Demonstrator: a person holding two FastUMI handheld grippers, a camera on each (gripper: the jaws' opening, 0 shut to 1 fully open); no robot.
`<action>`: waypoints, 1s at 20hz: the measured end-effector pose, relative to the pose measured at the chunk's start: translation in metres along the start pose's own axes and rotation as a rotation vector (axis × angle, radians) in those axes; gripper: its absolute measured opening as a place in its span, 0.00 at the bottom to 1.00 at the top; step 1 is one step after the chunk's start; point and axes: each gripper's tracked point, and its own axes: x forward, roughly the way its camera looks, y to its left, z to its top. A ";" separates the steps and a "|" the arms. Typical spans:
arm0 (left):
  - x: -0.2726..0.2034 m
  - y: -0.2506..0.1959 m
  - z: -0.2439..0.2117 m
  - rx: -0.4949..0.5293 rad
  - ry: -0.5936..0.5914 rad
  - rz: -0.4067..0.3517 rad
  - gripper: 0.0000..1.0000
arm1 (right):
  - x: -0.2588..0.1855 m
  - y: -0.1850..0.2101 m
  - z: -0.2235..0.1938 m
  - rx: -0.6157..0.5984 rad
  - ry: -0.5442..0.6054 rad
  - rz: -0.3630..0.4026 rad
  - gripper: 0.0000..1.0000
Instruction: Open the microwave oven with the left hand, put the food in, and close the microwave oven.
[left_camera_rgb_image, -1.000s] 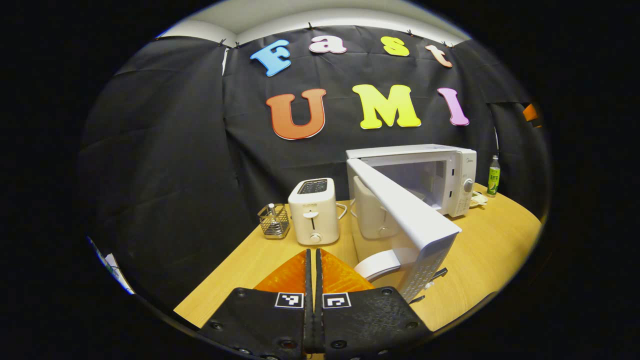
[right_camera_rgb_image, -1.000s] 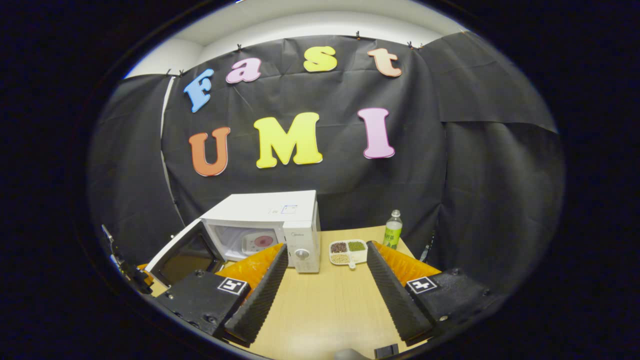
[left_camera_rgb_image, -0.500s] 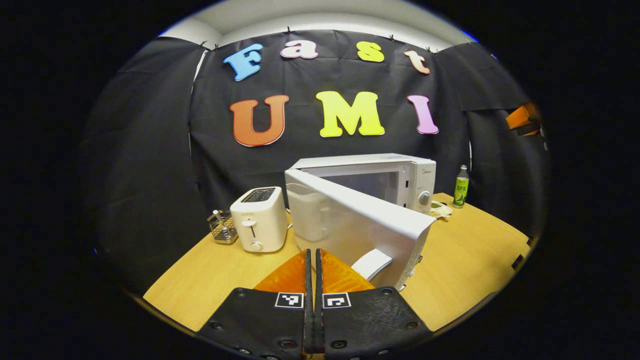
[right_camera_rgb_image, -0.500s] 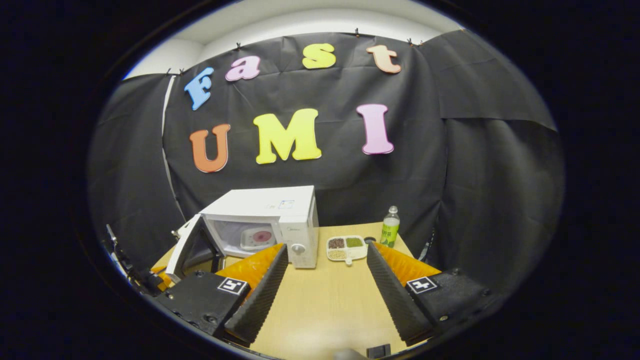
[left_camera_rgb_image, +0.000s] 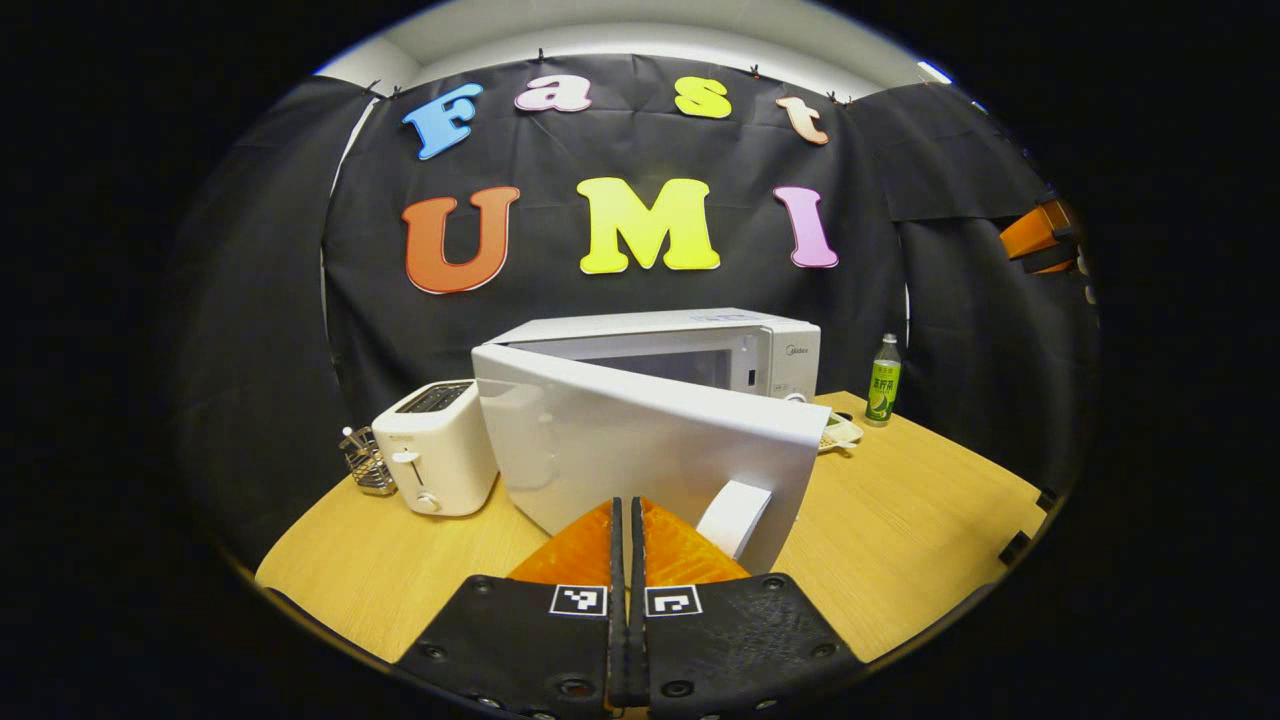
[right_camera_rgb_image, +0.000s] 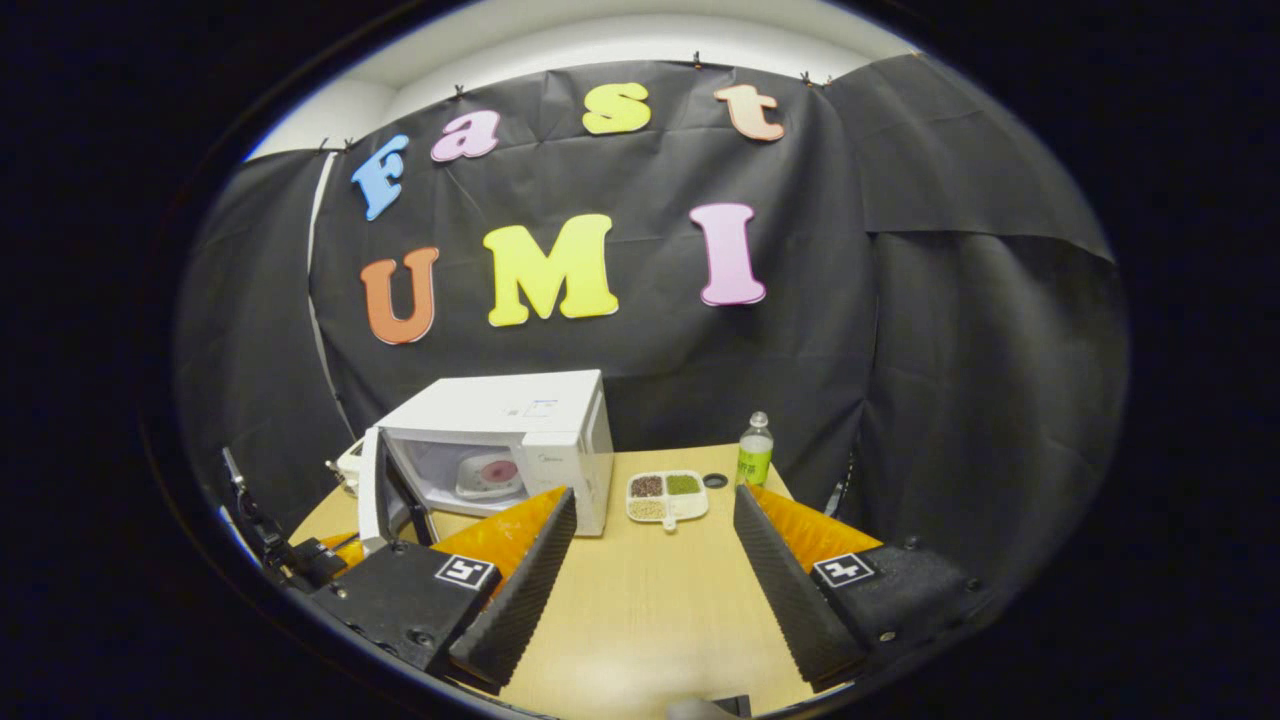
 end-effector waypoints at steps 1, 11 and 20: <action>0.006 -0.006 0.001 0.002 -0.001 -0.010 0.00 | 0.002 -0.002 0.000 0.002 0.001 0.000 0.92; 0.065 -0.050 0.019 0.019 -0.023 -0.077 0.00 | 0.018 -0.017 0.021 -0.001 -0.017 -0.012 1.00; 0.123 -0.078 0.028 0.043 -0.032 -0.119 0.00 | 0.030 -0.038 0.020 0.008 0.001 -0.050 0.92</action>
